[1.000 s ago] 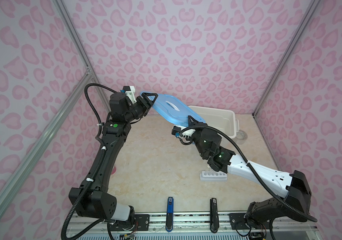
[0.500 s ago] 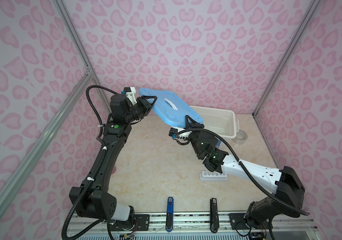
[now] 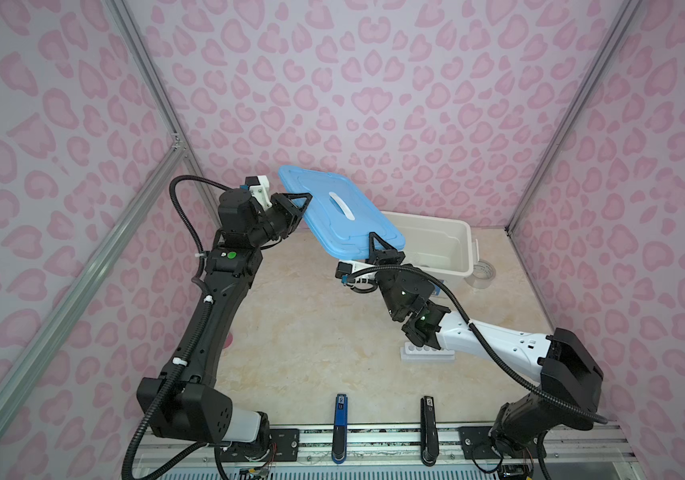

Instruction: Organize the chemistry lab equipment

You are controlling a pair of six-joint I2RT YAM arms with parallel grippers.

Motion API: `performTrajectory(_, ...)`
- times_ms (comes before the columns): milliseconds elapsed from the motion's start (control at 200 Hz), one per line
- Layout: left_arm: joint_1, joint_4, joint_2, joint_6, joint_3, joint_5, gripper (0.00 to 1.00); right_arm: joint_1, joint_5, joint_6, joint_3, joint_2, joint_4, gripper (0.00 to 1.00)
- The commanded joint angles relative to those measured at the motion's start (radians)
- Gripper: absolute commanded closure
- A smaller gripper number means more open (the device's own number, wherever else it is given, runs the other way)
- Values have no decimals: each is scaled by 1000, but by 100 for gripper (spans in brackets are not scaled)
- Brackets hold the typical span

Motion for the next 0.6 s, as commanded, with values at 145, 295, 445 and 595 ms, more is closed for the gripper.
performTrajectory(145, 0, 107, -14, 53, 3, 19, 85, 6, -22, 45, -6, 8, 74, 57)
performTrajectory(295, 2, 116, -4, 62, 32, 25, 90, 6, -5, 88, -24, -1, 56, 50)
performTrajectory(445, 17, 129, 7, 68, 64, 7, 93, 8, 14, 150, -60, -35, 31, 43)
performTrajectory(595, 33, 157, 37, 62, 96, 0, 95, 7, 37, 243, -100, -100, -35, 41)
